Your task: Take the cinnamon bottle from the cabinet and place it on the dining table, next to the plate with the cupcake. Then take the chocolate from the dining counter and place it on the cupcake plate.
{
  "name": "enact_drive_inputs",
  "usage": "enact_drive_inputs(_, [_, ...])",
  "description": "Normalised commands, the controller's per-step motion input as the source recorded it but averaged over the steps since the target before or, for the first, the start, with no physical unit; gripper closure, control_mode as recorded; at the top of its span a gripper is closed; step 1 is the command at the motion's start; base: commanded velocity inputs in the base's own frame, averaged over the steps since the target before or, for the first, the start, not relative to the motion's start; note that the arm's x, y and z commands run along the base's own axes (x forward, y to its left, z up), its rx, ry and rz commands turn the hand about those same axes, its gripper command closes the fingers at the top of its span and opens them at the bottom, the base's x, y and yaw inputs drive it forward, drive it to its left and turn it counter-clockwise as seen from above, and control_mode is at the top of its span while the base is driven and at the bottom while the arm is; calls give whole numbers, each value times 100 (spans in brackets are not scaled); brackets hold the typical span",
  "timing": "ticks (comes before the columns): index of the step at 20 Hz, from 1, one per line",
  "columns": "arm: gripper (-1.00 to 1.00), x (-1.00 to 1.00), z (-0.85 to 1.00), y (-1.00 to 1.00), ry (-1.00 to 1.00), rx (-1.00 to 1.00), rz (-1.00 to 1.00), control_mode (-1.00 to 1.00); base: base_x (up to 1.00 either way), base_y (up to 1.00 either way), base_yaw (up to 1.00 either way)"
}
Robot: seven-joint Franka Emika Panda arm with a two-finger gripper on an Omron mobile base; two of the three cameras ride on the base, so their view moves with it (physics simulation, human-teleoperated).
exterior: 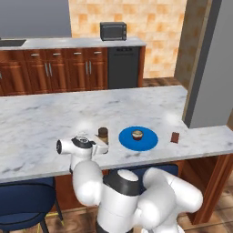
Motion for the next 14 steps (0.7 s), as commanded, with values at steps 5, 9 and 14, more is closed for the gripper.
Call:
enact_drive_inputs(5, [-100,10,0,1,-7,0,-7,-100,0,0,0])
enact_drive_inputs(9, [-100,-21,34,10,-9,0,-3,-100,0,0,0])
enact_drive_inputs(14, [-100,-46,68,0,-7,3,-4,-100,0,0,0])
